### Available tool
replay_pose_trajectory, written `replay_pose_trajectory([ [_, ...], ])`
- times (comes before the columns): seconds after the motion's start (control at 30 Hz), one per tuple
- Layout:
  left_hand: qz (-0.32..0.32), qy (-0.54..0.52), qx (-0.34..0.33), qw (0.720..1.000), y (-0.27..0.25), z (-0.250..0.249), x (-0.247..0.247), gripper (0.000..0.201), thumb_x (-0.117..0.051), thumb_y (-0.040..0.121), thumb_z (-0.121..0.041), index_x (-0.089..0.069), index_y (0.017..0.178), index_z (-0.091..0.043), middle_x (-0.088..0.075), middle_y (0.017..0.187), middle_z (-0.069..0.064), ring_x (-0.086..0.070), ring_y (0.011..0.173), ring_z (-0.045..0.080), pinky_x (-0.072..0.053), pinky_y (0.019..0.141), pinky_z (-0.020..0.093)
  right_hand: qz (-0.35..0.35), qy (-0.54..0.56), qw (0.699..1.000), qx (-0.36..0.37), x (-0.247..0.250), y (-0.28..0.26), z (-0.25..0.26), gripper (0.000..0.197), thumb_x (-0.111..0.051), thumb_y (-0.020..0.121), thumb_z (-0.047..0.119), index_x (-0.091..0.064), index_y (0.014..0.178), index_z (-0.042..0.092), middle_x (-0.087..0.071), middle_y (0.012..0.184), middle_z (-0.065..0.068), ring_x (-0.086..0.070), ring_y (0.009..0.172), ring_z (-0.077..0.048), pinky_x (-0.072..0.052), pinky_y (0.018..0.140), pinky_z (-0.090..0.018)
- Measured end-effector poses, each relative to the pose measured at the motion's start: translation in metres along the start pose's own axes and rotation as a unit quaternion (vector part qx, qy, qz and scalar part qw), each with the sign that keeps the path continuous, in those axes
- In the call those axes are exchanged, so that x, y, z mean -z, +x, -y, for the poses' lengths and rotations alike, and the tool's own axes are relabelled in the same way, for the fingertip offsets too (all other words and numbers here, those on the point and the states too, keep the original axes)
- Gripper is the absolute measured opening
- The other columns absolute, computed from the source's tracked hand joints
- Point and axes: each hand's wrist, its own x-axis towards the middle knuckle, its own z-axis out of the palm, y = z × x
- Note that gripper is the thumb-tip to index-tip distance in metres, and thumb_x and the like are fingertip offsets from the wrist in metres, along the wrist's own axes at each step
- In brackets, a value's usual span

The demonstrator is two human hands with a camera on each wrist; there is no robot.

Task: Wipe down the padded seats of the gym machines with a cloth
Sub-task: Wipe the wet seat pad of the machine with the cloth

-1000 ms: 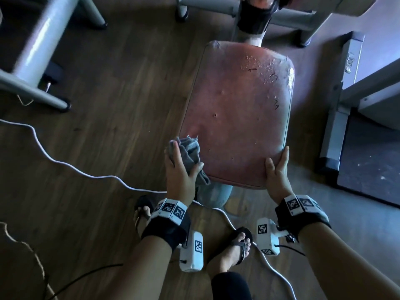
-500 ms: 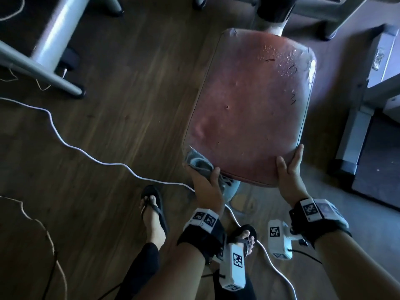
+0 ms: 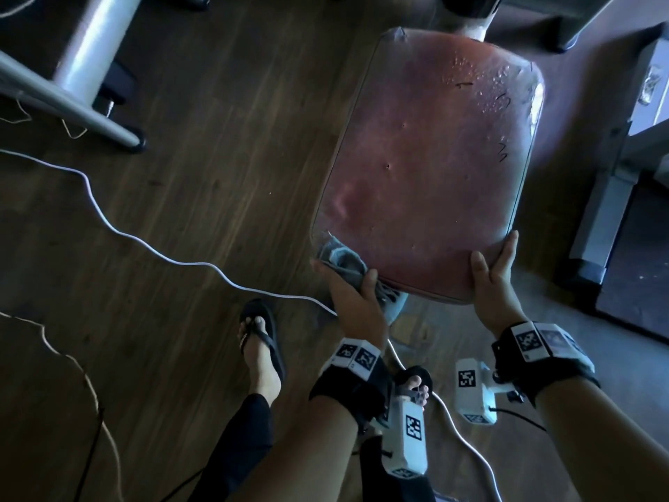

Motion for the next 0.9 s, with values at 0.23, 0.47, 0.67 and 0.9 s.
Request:
replay_pose_trajectory([
  [0.23, -0.026, 0.014, 0.017, 0.999, -0.008, -0.009, -0.002, 0.096, -0.055, 0.093, -0.050, 0.023, 0.148, -0.035, -0.021, 0.159, 0.007, -0.030, 0.143, 0.021, -0.022, 0.120, 0.033, -0.003, -0.007, 1.000, 0.000, 0.000, -0.001, 0.000, 0.073, -0.039, 0.103, 0.034, 0.013, 0.154, 0.023, 0.001, 0.163, -0.003, -0.006, 0.148, -0.014, -0.010, 0.123, -0.040],
  [0.47, 0.012, -0.020, 0.060, 0.998, -0.003, -0.011, 0.002, 0.096, -0.057, 0.095, -0.038, 0.017, 0.153, -0.020, -0.017, 0.161, 0.009, -0.026, 0.146, 0.024, -0.019, 0.119, 0.030, -0.008, -0.014, 1.000, 0.006, -0.001, -0.001, 0.002, 0.073, -0.039, 0.104, 0.032, 0.013, 0.154, 0.019, 0.003, 0.163, -0.003, -0.004, 0.149, -0.013, -0.008, 0.123, -0.036],
  [0.67, 0.018, -0.026, 0.058, 0.998, 0.005, -0.004, 0.008, 0.096, -0.055, 0.092, -0.049, 0.016, 0.153, -0.029, -0.025, 0.160, 0.009, -0.037, 0.141, 0.027, -0.036, 0.112, 0.045, -0.019, -0.024, 1.000, 0.005, -0.003, -0.004, 0.003, 0.071, -0.038, 0.104, 0.031, 0.011, 0.154, 0.018, 0.003, 0.163, -0.003, -0.004, 0.149, -0.012, -0.008, 0.121, -0.030],
  [0.9, -0.085, 0.018, -0.050, 0.995, 0.020, -0.018, 0.028, 0.084, -0.072, 0.086, -0.030, -0.025, 0.151, -0.006, -0.032, 0.148, 0.018, -0.036, 0.132, 0.018, -0.025, 0.106, 0.010, -0.032, -0.032, 0.999, -0.011, -0.003, -0.006, 0.010, 0.071, -0.039, 0.104, 0.032, 0.010, 0.154, 0.021, 0.001, 0.163, -0.003, -0.006, 0.149, -0.013, -0.010, 0.123, -0.038],
])
